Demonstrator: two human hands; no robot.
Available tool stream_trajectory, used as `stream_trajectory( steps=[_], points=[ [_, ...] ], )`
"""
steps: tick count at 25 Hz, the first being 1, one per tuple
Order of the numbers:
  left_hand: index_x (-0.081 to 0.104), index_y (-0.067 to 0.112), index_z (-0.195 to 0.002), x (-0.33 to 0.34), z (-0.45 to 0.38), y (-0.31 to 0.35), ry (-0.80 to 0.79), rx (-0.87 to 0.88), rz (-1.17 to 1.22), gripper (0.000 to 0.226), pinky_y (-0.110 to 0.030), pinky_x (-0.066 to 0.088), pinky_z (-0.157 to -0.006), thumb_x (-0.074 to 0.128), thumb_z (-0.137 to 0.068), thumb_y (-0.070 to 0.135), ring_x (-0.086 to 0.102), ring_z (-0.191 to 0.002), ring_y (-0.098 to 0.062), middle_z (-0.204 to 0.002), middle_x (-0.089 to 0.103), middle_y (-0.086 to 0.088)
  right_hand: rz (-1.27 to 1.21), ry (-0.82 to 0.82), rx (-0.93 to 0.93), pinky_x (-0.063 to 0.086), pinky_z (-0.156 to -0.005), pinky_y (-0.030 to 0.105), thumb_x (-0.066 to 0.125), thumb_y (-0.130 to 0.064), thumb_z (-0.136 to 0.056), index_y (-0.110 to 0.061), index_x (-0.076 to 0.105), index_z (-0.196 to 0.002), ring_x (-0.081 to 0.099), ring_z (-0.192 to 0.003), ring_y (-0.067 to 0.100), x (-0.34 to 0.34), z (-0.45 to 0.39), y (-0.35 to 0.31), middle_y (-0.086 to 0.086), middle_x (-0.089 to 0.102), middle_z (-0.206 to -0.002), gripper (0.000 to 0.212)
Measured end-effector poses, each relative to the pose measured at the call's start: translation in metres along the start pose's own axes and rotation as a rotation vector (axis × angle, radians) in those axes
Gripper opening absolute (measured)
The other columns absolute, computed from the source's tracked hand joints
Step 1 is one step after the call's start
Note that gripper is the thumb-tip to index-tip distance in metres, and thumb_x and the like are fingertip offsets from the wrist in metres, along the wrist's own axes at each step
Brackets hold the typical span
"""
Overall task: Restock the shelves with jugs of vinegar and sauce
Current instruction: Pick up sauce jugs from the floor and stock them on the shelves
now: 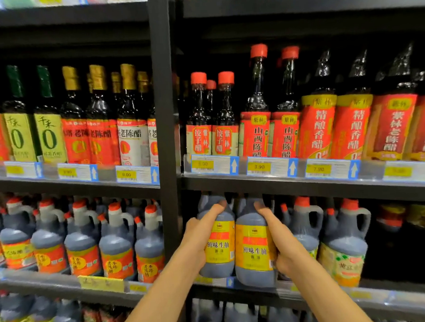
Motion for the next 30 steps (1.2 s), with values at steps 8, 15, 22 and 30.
stream_trajectory(
  steps=[8,15,22,30],
  points=[
    [0.072,0.022,-0.112,-0.004,-0.013,-0.02,0.128,0.156,0.078,0.08,-0.05,0.06,-0.091,0.088,-0.048,0.067,0.077,-0.092,-0.026,-0.097,0.081,-0.003,0.015,0.169,-0.181,0.061,-0.088,0.047,0.08,-0.078,-0.055,-0.018,0.049,-0.148,0.075,-0.101,0.026,0.009,-0.016,0.012,0.006,0.076,-0.118,0.115],
    [0.046,0.016,-0.149,-0.005,-0.018,-0.035,0.208,0.249,0.033,0.126,-0.054,0.052,-0.104,0.084,-0.043,0.072,0.066,-0.12,-0.033,-0.135,0.067,-0.009,-0.071,0.203,-0.225,0.054,-0.103,0.053,0.078,-0.067,-0.068,-0.033,0.054,-0.128,0.067,-0.116,0.026,0.012,-0.025,0.041,0.004,0.067,-0.135,0.073],
    [0.045,0.018,-0.15,-0.012,-0.02,-0.047,0.237,0.179,-0.09,0.13,-0.053,0.051,-0.105,0.08,-0.042,0.081,0.063,-0.123,-0.032,-0.137,0.064,-0.008,-0.071,0.165,-0.236,0.06,-0.07,0.026,0.085,-0.07,-0.059,-0.047,0.056,-0.104,0.075,-0.088,0.001,0.006,-0.031,0.049,-0.019,0.072,-0.107,0.058],
    [0.023,0.024,-0.16,-0.011,0.0,-0.042,0.267,0.251,-0.238,0.138,-0.052,0.038,-0.118,0.085,-0.046,0.073,0.038,-0.148,-0.029,-0.164,0.034,-0.005,-0.013,0.146,-0.177,0.058,-0.087,0.039,0.082,-0.062,-0.074,-0.031,0.055,-0.122,0.066,-0.11,0.013,0.004,-0.011,0.049,-0.011,0.065,-0.127,0.063]
  ],
)
Point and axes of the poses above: each hand's wrist, its own z-axis away from the middle knuckle, its own x-axis out of the palm, y = z × x, the point moved 5 cm from there along -z, towards the middle knuckle
